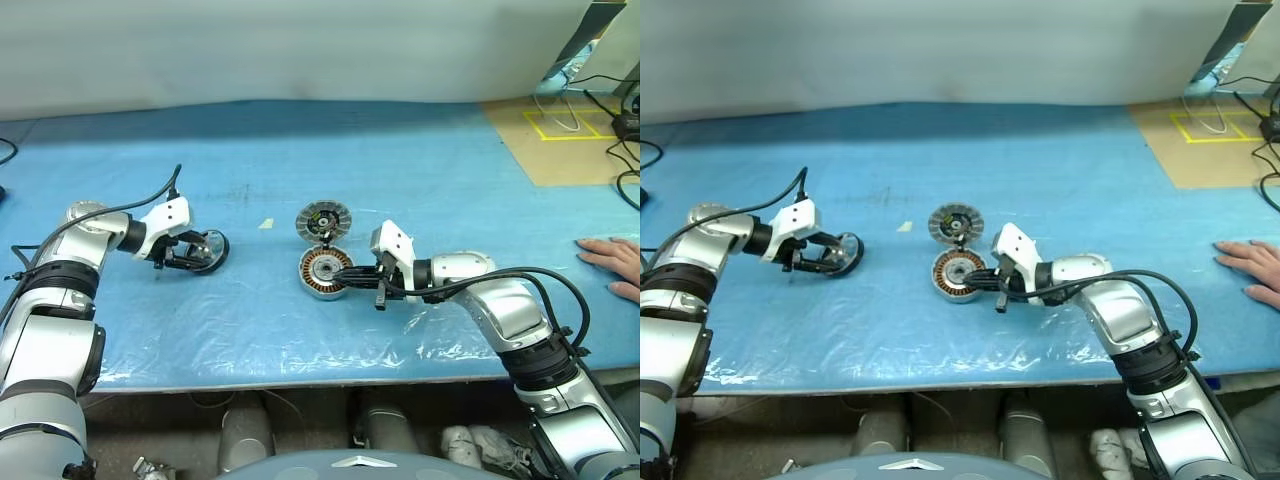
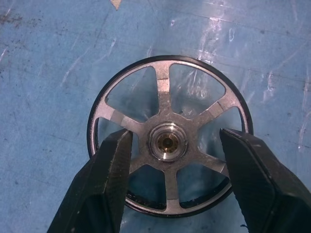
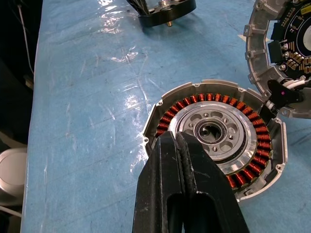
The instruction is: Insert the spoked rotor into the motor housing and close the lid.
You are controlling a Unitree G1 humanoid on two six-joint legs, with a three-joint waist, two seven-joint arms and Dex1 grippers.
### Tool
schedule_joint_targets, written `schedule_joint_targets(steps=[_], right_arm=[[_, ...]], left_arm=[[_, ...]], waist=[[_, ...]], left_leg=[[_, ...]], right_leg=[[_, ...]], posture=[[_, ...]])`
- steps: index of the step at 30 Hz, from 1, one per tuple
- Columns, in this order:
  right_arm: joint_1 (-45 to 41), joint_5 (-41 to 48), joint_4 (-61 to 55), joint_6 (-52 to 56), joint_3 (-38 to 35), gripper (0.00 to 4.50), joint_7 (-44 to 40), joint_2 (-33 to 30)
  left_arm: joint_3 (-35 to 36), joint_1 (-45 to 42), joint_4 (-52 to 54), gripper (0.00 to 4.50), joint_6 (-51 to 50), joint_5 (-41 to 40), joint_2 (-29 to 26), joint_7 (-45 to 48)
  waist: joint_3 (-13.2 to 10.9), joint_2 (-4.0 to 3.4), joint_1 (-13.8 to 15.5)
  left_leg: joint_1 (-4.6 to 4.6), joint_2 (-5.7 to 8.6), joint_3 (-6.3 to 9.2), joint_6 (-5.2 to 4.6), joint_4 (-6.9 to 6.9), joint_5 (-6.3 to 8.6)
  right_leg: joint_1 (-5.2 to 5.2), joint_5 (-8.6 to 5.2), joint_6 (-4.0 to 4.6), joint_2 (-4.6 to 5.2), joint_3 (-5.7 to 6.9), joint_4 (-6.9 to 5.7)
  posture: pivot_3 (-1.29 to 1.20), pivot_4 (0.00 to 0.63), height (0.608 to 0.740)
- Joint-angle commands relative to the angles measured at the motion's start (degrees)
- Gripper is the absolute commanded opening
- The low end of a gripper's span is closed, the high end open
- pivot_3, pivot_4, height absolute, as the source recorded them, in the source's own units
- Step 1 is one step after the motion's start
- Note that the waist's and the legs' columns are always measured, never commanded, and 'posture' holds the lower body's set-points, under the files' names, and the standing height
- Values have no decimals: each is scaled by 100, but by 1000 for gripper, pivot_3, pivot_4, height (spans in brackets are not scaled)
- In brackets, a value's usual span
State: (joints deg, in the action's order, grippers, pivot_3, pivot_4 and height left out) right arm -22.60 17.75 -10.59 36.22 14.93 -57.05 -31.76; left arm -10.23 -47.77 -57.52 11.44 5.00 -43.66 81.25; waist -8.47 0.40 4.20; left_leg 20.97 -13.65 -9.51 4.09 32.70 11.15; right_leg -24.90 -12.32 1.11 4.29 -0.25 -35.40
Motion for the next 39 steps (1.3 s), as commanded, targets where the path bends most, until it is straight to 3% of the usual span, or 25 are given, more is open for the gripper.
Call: schedule_joint_targets(steps=[1,5,8,11,25,29,32,39], right_arm=[[-9,-14,-89,-120,11,0,25,10],[4,-29,-103,-118,8,0,34,26],[16,-43,-113,-111,3,0,48,24],[31,-54,-115,-110,2,0,54,14],[10,-124,-27,-185,10,0,40,10],[36,-69,-92,-145,-72,0,22,-30],[52,67,-149,-70,-302,0,92,-35],[277,435,-515,201,-781,0,117,-286]], left_arm=[[-175,101,-144,2924,81,275,-116,-9],[-194,139,-153,2924,115,263,-52,-50],[-240,194,-142,2422,286,291,-67,1],[-229,206,-188,1566,352,363,-17,-326],[97,710,492,1566,353,-215,-92,280],[510,906,1384,1566,18,-835,-119,503],[715,1469,2865,1566,-787,-1508,-217,781],[877,1913,5032,1566,-2399,-2524,151,190]], waist=[[0,0,-7],[0,-1,-10],[1,-2,-10],[8,-20,-4],[10,-46,-12],[8,-43,6],[0,-33,18],[-12,-18,73]], left_leg=[[-1,0,0,0,0,0],[-4,0,0,0,0,0],[-6,0,-1,0,0,0],[-11,2,-2,0,0,0],[-86,13,-23,2,-58,2],[-74,8,-23,12,-69,7],[-57,1,-22,13,-72,8],[3,-3,-16,13,-53,8]], right_leg=[[1,0,0,0,0,0],[2,0,0,0,-1,0],[4,0,0,0,-1,-1],[9,0,0,1,-3,0],[61,-14,1,4,-21,42],[60,-15,1,2,-6,57],[50,-16,3,1,4,60],[4,-15,5,-1,13,52]], posture=[[0,150,740],[0,150,740],[0,150,740],[0,150,740],[0,150,740],[0,150,740],[0,150,740],[0,150,740]])
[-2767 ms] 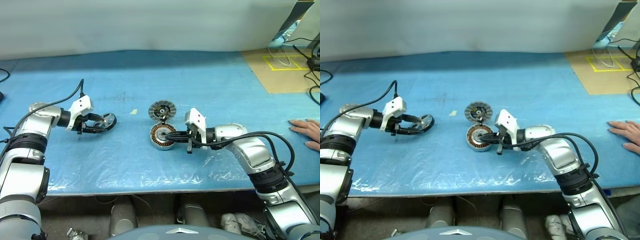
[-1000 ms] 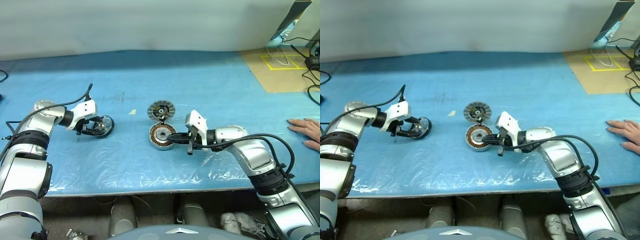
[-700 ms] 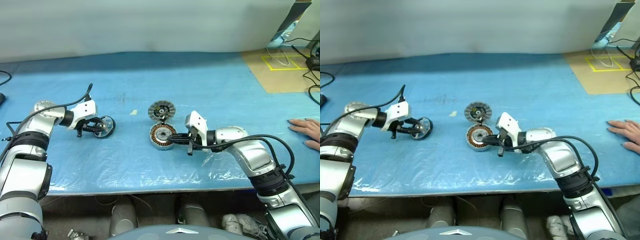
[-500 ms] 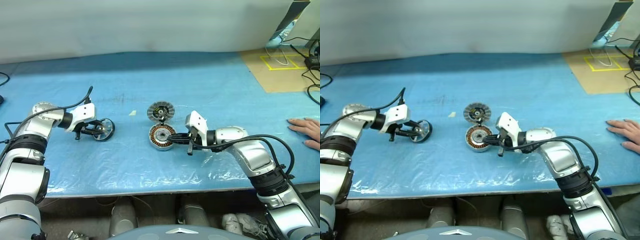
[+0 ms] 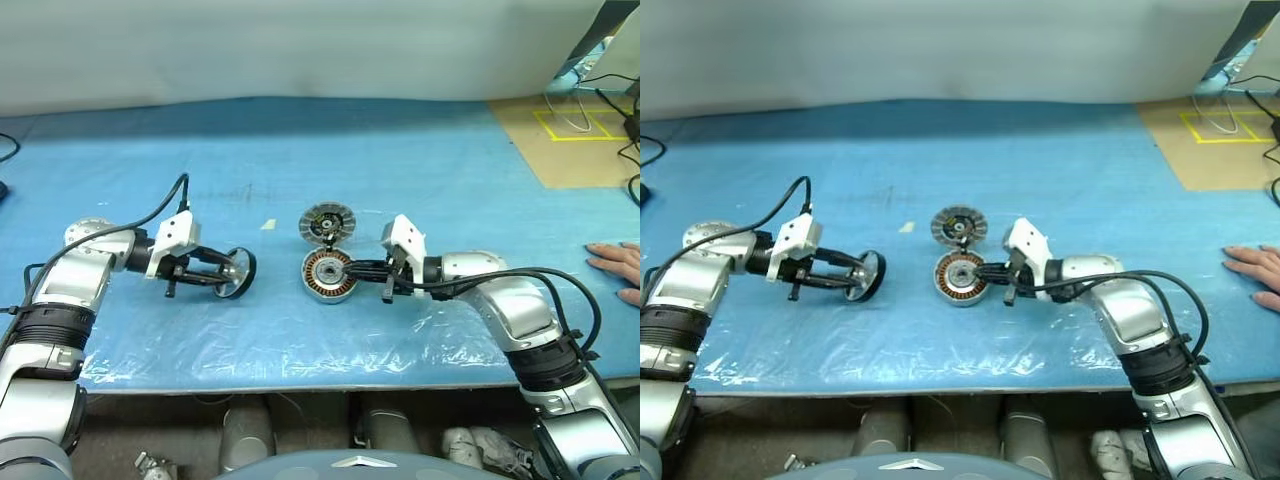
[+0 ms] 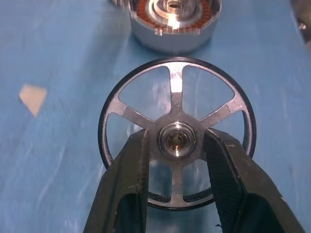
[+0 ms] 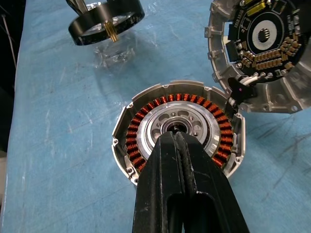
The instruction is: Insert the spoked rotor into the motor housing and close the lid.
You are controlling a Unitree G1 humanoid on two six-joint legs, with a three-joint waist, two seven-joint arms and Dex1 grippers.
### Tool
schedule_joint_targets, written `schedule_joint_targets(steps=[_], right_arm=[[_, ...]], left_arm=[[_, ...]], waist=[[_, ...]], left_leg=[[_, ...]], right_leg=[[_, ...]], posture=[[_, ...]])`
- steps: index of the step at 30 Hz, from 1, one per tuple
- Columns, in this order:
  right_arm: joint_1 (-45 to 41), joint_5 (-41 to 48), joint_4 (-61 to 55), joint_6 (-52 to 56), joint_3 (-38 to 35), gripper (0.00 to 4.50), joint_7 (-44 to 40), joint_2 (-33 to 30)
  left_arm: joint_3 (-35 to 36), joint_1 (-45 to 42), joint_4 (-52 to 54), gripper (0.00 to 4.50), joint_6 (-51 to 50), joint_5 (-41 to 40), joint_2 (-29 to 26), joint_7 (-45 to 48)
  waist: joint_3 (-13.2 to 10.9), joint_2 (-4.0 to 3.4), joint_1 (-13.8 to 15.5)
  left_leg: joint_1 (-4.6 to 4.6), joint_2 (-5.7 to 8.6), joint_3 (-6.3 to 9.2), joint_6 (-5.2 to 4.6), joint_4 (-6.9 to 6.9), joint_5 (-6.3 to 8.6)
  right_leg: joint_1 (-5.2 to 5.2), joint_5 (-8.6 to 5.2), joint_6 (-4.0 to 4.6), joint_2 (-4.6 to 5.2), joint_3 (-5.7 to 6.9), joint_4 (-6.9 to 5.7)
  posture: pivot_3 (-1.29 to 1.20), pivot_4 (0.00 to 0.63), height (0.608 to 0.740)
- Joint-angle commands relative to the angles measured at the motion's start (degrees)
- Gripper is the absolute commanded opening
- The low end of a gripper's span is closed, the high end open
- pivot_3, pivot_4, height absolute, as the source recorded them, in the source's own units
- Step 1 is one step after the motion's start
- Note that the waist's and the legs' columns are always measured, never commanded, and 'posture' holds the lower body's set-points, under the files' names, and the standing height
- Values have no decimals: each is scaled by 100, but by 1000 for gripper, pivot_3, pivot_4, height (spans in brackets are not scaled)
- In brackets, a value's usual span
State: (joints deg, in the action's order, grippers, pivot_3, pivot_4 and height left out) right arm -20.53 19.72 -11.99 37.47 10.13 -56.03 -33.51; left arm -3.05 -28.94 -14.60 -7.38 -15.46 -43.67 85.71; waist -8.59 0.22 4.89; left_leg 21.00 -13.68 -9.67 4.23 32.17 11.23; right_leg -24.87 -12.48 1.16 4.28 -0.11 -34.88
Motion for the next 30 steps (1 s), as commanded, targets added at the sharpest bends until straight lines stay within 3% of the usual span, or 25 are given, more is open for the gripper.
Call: schedule_joint_targets(steps=[1,5,14,20,30], right_arm=[[109,282,-415,122,-365,0,35,-152],[324,530,-632,290,-739,0,105,-316],[1275,1584,-1854,746,-1540,0,177,-561],[1641,1553,-2387,710,-1319,0,301,-825],[1448,1317,-2299,641,-1019,0,844,-711]], left_arm=[[148,56,902,1566,-666,-568,237,-352],[-121,9,1179,1566,-1066,-670,801,-803],[-779,-388,958,1566,-1155,-484,1346,-792],[-988,-786,393,1566,-1044,-226,1548,-835],[-1099,-1057,-153,1566,-868,65,1654,-883]], waist=[[0,0,4],[-1,-1,0],[-2,2,18],[-2,2,43],[-2,2,61]], left_leg=[[0,0,0,0,0,0],[-4,0,0,0,0,0],[-2,0,0,-2,4,-1],[-5,3,0,-2,13,-1],[-4,6,6,-2,16,-1]], right_leg=[[0,0,0,0,-1,0],[0,0,0,-2,-3,-1],[1,0,-1,-3,-7,2],[2,1,-3,-3,-15,-3],[6,2,-5,-2,-12,-2]], posture=[[0,150,740],[0,150,740],[0,150,740],[0,150,740],[0,150,740]])
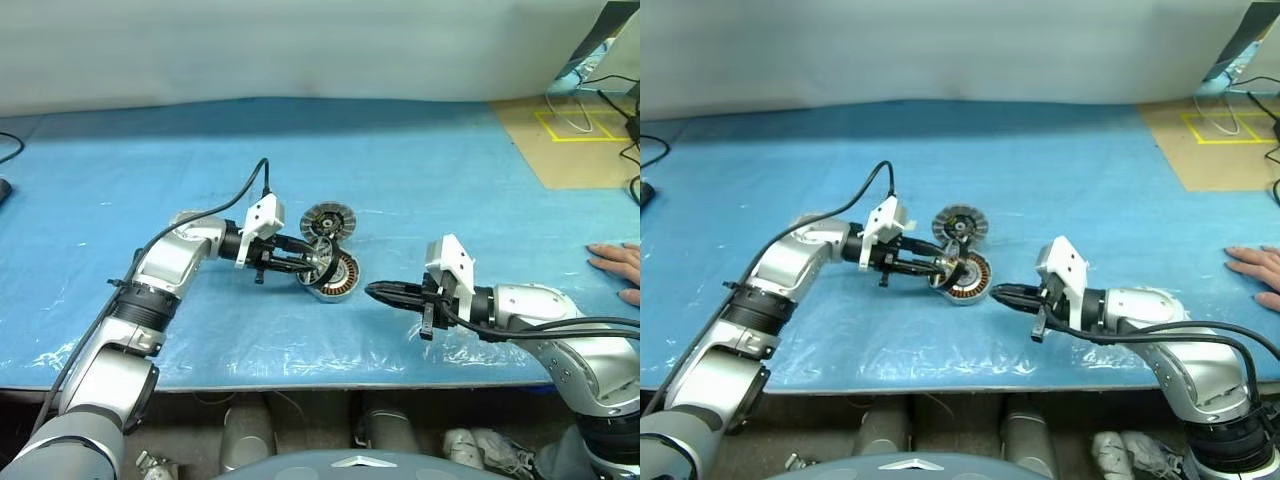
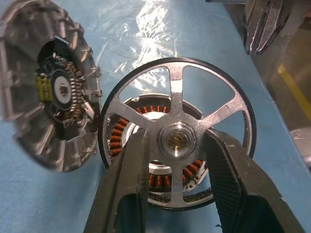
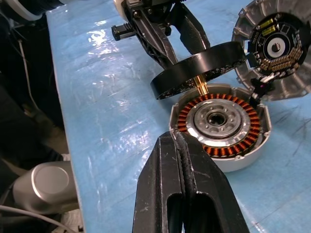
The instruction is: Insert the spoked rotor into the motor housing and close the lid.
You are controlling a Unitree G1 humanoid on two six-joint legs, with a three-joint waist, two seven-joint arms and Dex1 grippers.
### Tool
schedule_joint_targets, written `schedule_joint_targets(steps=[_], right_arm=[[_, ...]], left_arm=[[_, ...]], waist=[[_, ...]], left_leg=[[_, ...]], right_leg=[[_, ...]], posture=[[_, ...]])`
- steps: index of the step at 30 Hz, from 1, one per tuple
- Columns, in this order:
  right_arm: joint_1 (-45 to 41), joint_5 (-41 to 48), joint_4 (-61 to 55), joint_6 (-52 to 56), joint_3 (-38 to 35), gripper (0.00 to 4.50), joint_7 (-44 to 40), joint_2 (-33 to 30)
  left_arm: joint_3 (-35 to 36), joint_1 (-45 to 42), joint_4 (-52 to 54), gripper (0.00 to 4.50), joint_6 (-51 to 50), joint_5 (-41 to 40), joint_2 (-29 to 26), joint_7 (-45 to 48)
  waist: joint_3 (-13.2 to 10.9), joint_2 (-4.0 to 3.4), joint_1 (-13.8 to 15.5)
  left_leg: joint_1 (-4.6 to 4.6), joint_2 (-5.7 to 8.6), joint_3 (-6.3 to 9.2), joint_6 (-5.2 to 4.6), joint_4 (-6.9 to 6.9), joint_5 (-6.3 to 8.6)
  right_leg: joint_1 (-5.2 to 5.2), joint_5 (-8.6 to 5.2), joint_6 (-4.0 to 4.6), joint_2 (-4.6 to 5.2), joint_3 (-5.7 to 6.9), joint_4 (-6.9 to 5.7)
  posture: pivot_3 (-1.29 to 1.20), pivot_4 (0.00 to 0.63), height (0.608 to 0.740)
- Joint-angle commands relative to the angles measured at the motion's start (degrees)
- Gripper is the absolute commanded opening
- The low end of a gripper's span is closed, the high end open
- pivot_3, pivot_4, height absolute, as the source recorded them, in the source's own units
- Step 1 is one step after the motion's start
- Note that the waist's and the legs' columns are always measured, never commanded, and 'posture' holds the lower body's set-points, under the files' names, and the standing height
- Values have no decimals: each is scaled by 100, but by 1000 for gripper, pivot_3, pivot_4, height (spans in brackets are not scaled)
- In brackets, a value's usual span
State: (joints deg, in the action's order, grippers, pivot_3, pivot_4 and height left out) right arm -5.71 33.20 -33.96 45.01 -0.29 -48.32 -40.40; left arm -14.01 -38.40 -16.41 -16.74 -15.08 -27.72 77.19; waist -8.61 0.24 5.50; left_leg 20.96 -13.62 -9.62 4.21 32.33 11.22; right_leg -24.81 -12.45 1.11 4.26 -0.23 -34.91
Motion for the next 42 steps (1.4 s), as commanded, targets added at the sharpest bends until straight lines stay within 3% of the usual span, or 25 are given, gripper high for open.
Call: schedule_joint_targets(steps=[1,10,19,42], right_arm=[[-52,-61,-74,-129,42,0,96,-22],[-43,-271,93,-322,205,0,161,-34],[-34,-380,235,-505,326,0,157,-26],[-57,-637,365,-570,488,0,216,-20]], left_arm=[[-10,-98,40,1566,67,38,93,-56],[-15,-65,120,1566,35,121,138,-16],[232,-237,301,1566,-512,-352,99,189],[-366,-464,-315,1566,266,617,317,55]], waist=[[0,0,1],[0,0,1],[0,0,1],[0,0,0]], left_leg=[[1,0,0,0,0,0],[3,0,3,0,2,0],[3,0,4,0,3,0],[1,0,9,-1,12,0]], right_leg=[[0,0,0,0,0,0],[0,1,-2,0,2,-1],[0,1,-1,0,3,-3],[9,1,-1,0,3,-9]], posture=[[0,150,740],[0,150,740],[0,150,740],[0,150,740]])
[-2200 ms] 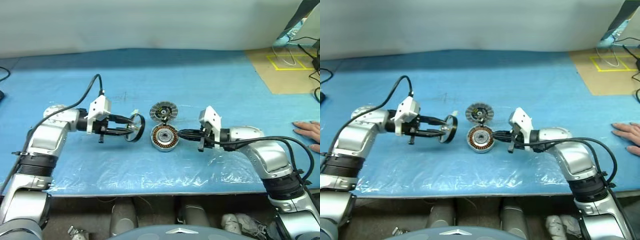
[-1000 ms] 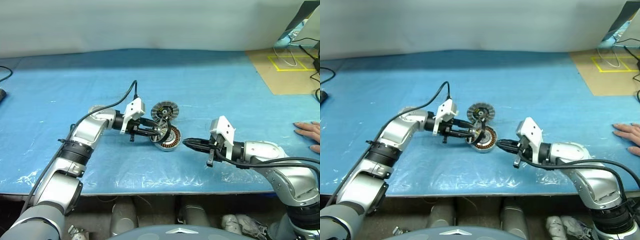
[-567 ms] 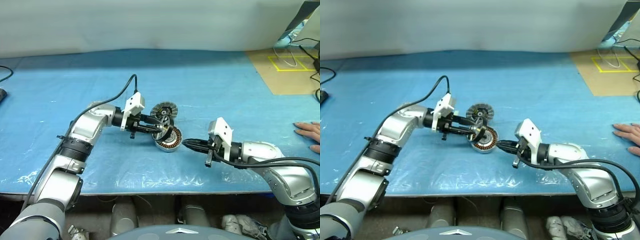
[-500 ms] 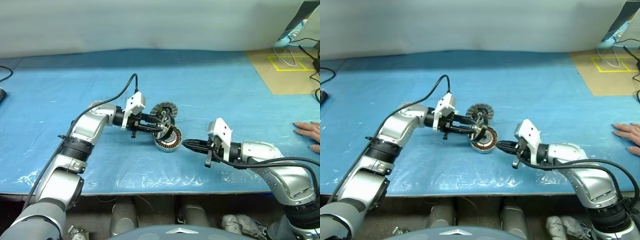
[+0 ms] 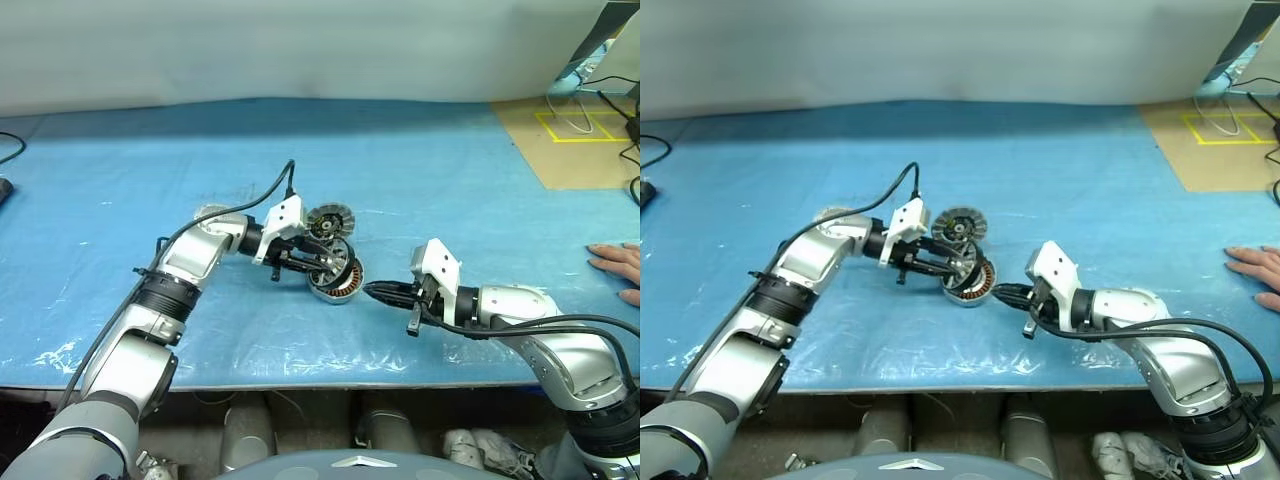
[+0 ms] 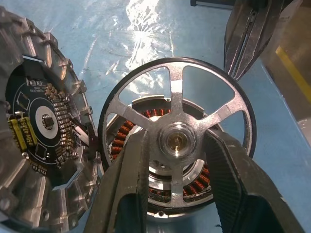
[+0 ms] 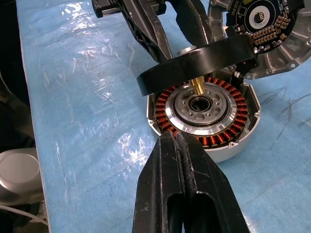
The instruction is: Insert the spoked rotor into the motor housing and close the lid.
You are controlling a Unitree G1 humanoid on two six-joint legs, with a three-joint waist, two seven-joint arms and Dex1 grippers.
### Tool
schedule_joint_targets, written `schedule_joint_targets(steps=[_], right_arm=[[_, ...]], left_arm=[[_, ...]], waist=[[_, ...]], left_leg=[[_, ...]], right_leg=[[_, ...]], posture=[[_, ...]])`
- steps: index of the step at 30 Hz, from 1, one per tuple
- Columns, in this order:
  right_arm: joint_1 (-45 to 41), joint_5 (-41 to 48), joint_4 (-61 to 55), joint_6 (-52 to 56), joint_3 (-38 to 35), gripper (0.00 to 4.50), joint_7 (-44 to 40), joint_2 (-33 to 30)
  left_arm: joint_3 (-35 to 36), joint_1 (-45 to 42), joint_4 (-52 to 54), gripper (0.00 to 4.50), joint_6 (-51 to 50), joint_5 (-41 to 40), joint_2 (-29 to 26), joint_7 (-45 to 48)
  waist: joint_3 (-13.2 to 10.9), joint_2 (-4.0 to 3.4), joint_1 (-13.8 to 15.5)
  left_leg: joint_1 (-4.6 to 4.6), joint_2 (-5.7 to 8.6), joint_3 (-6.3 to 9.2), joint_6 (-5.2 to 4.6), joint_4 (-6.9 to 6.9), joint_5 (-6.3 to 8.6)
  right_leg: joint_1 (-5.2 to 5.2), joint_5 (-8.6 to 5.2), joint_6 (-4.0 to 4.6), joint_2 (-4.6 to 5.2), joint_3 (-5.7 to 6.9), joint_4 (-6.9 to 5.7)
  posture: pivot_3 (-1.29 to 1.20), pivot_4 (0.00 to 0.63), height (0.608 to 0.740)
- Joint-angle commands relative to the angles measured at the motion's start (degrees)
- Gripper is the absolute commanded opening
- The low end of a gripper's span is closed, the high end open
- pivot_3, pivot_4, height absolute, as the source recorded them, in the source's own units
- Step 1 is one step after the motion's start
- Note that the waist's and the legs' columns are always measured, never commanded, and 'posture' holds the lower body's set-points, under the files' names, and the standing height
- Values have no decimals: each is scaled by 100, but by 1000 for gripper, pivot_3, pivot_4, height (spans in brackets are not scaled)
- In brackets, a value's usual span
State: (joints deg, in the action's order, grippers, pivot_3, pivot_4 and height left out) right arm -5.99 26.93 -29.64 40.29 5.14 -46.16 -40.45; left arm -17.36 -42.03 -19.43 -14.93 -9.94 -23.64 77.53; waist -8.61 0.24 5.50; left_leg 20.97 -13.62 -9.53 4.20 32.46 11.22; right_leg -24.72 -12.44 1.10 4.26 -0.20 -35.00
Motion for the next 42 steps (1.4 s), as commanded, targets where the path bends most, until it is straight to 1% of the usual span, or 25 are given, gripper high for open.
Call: schedule_joint_targets(steps=[1,7,11,15,22,31,34,35,36,39,42], right_arm=[[-31,-25,-68,-100,-44,0,9,-16],[-79,-74,-50,-93,-7,0,36,9],[-116,-89,-35,-77,6,0,21,20],[-168,-107,12,-83,37,0,2,26],[-212,-172,98,-135,88,0,-8,31],[-215,-223,103,-135,111,0,25,63],[-205,-242,113,-143,120,0,21,63],[-205,-245,114,-142,121,0,20,66],[-209,-249,110,-136,128,0,22,71],[-216,-255,101,-122,141,0,17,79],[-209,-250,106,-117,138,0,9,70]], left_arm=[[-41,-108,-35,1566,139,149,-102,-4],[-20,-172,-55,1566,136,214,-182,31],[103,-348,73,1566,-256,29,-206,99],[0,-319,176,1566,-255,63,-259,212],[-129,-231,145,1566,-3,259,-321,201],[-132,-236,44,1566,56,319,-326,202],[-111,-247,-23,1566,264,339,-322,209],[-106,-249,-40,2082,325,348,-321,206],[-98,-249,-51,2265,337,346,-320,212],[12,-300,-111,3284,251,278,-280,166],[237,-430,-112,3284,27,-9,-354,356]], waist=[[0,0,0],[0,0,-3],[0,0,-1],[0,0,-4],[0,0,-3],[0,0,-4],[0,0,-3],[0,0,-3],[0,0,-3],[0,0,-2],[0,0,0]], left_leg=[[0,0,0,0,0,0],[-3,0,0,0,5,0],[-3,-1,1,0,6,0],[-3,0,3,0,7,0],[-1,0,3,0,7,0],[-2,0,3,0,7,0],[-2,0,3,0,7,0],[-1,0,3,0,7,0],[-2,0,3,0,7,0],[-1,0,4,0,7,0],[-1,0,4,0,7,0]], right_leg=[[1,0,0,0,0,-1],[3,0,1,0,-2,-8],[3,-1,1,0,-1,-9],[3,-1,1,0,0,-9],[3,-1,1,0,0,-8],[2,-1,1,0,0,-9],[3,-1,1,0,0,-9],[3,-1,1,0,0,-9],[3,-1,1,0,0,-9],[3,-1,1,0,0,-9],[2,-1,1,0,1,-9]], posture=[[0,150,740],[0,150,740],[0,150,740],[0,150,740],[0,150,740],[0,150,740],[0,150,740],[0,150,740],[0,150,740],[0,150,740],[0,150,740]])
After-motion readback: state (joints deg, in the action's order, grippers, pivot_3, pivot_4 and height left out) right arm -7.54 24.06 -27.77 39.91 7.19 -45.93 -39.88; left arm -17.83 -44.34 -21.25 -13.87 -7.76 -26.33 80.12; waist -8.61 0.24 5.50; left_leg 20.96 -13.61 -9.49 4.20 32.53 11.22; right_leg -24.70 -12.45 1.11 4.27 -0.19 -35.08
